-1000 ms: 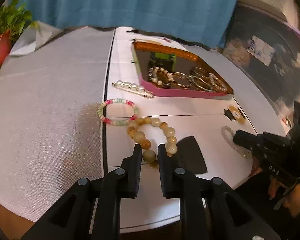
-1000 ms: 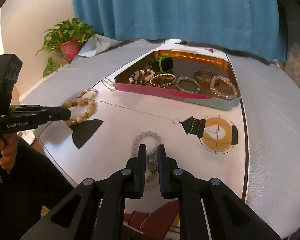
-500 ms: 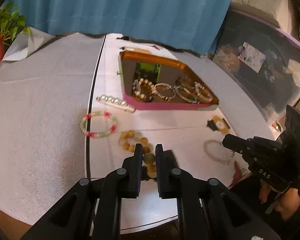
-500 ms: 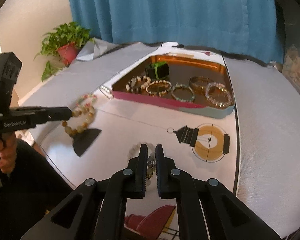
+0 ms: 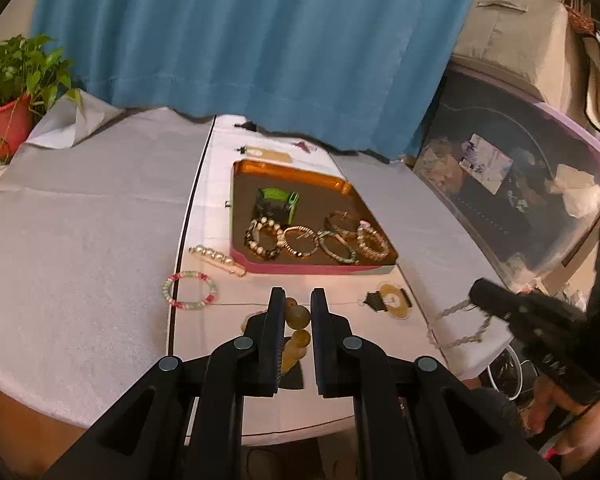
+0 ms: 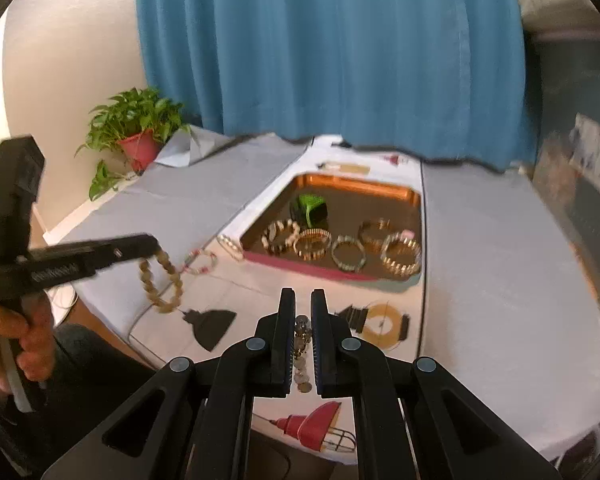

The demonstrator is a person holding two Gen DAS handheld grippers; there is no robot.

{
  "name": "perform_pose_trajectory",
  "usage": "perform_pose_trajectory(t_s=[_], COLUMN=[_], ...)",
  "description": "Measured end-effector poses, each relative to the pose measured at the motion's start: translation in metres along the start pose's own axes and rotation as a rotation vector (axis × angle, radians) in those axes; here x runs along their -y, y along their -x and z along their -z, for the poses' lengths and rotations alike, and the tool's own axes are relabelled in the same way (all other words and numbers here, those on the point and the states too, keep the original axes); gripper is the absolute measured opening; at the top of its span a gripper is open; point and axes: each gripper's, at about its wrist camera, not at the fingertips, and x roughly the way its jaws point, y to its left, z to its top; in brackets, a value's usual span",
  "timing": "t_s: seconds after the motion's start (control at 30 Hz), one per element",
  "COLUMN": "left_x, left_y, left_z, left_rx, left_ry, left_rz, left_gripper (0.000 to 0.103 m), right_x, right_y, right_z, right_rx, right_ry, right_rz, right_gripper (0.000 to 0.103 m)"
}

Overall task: Organize jewelry
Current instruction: 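Lift and carry the wooden bracelet over the tray with the left gripper while the right carries the earring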

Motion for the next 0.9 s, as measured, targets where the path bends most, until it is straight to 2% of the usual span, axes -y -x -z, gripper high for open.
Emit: perform_pose_trajectory(t_s=[0.27, 0.53, 0.7, 0.9], left_x=[0.022, 0.051, 0.057, 0.045], left_y=[0.039, 0.074, 0.077, 0.064], left_z=[-0.018, -0.055, -0.079, -0.114], left_rx=[0.07, 0.186, 0.23, 0.285], left_ry=[-0.058, -0.129, -0.165, -0.18], left_rz=[0.031, 0.04, 0.025, 0.034], left_gripper=[0.01, 0.01, 0.01, 0.01], right_x=[-0.028, -0.039, -0.037, -0.018], right_y=[0.06, 0.109, 0.114, 0.084], right_z=[-0.037, -0.086, -0.115, -0.141], right_rx=[0.067, 0.172, 0.243, 0.285], right_ry=[0.095, 0.165, 0.19, 0.154], right_rz=[0.064, 0.051, 0.014, -0.03], right_gripper=[0.008, 0.008, 0.008, 0.008])
